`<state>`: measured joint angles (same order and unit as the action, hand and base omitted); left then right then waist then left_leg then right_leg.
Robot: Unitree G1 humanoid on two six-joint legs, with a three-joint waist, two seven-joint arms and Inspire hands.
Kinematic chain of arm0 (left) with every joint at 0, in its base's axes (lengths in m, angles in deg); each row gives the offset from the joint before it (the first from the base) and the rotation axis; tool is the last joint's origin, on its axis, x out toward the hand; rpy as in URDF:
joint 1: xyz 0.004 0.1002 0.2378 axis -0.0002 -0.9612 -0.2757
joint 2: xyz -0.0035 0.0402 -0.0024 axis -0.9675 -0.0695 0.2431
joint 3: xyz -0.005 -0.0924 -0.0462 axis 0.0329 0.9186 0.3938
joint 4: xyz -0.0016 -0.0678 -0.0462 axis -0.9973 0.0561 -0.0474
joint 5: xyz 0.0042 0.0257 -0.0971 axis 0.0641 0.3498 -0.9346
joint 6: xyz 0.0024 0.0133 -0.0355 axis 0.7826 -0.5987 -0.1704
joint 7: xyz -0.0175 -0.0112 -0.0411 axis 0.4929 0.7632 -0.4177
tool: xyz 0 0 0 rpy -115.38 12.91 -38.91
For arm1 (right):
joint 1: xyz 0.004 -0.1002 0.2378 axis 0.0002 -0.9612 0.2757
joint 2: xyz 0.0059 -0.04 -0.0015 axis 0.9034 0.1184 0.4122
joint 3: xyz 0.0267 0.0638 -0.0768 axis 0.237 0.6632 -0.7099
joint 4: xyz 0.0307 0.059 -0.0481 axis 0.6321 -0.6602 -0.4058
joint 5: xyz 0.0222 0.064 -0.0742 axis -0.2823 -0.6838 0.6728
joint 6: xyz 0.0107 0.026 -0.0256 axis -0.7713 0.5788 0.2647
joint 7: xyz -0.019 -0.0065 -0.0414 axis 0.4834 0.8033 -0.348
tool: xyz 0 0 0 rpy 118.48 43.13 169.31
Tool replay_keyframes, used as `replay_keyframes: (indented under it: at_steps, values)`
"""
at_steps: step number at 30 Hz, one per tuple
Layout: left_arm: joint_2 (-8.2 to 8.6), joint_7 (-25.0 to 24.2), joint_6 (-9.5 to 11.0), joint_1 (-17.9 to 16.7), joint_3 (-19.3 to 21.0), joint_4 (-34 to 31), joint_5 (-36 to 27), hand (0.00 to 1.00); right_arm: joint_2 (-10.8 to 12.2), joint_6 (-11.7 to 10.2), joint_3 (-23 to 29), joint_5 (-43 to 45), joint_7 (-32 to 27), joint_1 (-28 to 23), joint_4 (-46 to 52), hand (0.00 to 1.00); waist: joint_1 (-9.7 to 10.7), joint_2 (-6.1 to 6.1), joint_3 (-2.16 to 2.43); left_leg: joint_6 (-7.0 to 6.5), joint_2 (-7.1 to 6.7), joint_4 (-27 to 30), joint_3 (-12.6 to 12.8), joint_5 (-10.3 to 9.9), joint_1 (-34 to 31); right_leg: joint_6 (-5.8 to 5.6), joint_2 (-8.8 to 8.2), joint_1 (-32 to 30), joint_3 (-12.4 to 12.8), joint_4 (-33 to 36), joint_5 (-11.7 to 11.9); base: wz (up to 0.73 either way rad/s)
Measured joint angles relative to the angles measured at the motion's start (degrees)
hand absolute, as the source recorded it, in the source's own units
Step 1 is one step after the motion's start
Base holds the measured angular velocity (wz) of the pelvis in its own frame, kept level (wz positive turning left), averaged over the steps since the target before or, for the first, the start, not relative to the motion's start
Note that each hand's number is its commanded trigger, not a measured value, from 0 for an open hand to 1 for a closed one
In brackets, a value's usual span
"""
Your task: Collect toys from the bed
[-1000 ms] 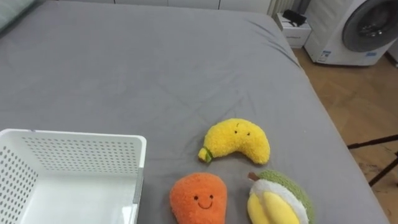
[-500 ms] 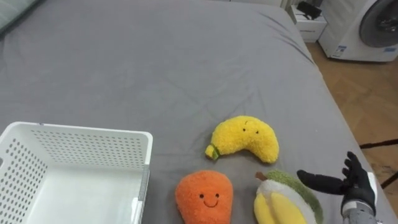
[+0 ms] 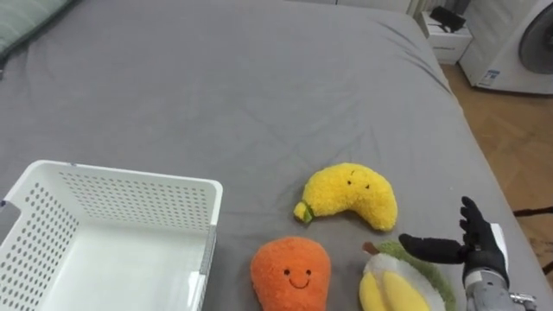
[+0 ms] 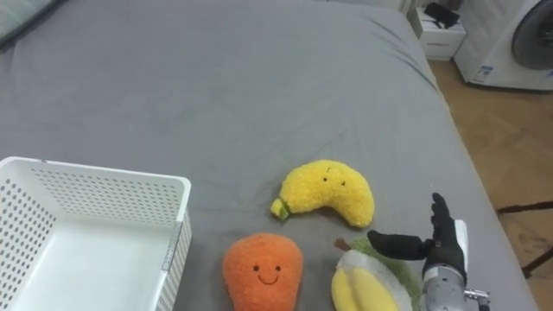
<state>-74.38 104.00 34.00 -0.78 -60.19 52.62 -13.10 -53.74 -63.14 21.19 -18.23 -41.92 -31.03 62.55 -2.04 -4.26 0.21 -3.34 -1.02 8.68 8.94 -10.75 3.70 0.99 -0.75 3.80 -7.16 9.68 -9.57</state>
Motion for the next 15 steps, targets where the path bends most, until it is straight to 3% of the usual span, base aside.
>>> replay_keyframes:
  at_steps: [10,15]
  values:
    - [0.14,0.04,-0.22,-1.46,-1.29,-2.35,0.03,0.0,0.04,0.13,-3.44,4.29,7.2,-2.38,-0.1,0.0,0.21,-0.4,0.3,0.0,-0.08,0.11,-0.8,0.0,-0.12,0.0,-0.21,0.14,-1.12,-0.19,0.01,0.04]
    - [0.11,0.36,-0.43,-1.6,-1.61,-2.37,0.03,0.0,0.05,1.86,-3.53,4.17,10.85,-3.46,-0.45,0.0,0.15,-0.67,0.28,0.0,-0.11,0.1,-0.82,0.0,-0.04,0.0,-0.25,0.13,-1.08,-0.14,0.01,0.0]
